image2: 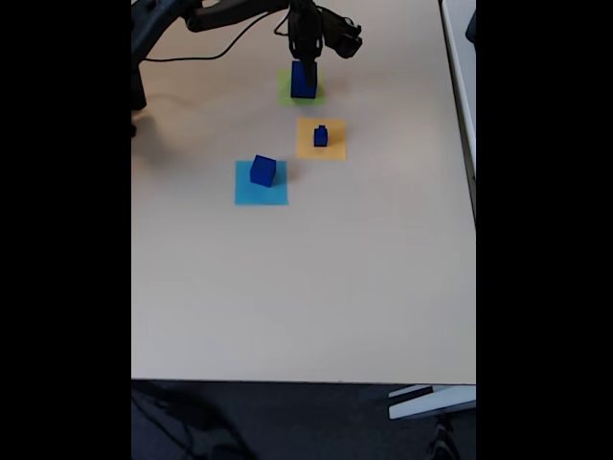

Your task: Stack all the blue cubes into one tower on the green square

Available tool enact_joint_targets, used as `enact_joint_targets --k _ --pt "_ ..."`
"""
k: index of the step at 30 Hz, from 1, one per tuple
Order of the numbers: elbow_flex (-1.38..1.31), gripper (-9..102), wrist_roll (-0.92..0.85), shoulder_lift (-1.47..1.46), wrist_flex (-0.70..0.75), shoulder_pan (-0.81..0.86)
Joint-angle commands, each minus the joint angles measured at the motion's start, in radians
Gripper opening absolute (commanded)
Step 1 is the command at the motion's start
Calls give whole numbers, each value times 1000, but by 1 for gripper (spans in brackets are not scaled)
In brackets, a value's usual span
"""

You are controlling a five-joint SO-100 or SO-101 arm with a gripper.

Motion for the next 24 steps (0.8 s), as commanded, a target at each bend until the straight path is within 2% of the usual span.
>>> enact_joint_targets --k 1,24 --pt "-61 17 14 23 3 -11" --pt "-104 16 11 -3 -2 -26"
